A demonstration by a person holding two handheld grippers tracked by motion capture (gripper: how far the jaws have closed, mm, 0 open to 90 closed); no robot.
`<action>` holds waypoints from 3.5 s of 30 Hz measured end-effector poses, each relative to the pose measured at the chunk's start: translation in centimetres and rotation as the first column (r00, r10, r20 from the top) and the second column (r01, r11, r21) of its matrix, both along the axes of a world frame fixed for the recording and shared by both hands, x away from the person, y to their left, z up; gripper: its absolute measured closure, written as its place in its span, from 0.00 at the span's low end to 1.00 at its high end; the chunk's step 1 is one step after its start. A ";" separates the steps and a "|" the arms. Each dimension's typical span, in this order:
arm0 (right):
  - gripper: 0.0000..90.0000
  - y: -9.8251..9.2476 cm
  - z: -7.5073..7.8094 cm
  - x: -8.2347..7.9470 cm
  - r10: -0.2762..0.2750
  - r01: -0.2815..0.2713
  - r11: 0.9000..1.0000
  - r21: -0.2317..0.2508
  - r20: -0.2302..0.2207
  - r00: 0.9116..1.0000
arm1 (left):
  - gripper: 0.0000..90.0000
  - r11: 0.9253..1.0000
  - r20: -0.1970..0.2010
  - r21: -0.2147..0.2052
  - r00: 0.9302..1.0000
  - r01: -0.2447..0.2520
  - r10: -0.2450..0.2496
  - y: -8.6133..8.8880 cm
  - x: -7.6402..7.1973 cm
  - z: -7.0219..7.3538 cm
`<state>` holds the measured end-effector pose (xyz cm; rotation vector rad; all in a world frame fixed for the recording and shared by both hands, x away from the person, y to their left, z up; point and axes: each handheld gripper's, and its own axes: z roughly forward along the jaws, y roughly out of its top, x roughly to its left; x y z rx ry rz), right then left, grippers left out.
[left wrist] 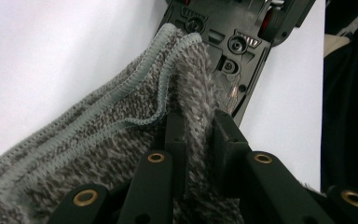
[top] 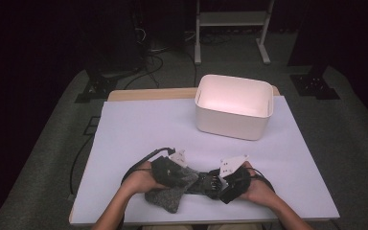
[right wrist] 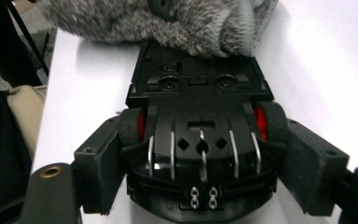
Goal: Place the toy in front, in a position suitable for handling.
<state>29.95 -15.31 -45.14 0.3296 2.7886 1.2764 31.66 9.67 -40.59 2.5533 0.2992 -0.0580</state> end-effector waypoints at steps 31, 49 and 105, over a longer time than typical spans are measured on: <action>0.25 -1.6 -0.5 -0.7 -0.025 0.026 0.999 -0.027 0.016 1.000 | 0.87 0.999 -0.002 0.004 0.999 0.047 -0.047 -0.9 -0.3 0.4; 0.26 -0.5 -0.3 -0.8 -0.010 0.012 0.999 -0.044 0.044 0.999 | 0.86 0.978 0.016 0.044 0.979 0.204 -0.205 -7.2 -0.8 1.6; 0.26 -0.4 -1.1 -0.2 0.001 0.000 1.000 -0.024 0.025 1.000 | 0.85 0.995 0.034 0.016 0.995 -0.094 0.093 3.2 1.9 0.7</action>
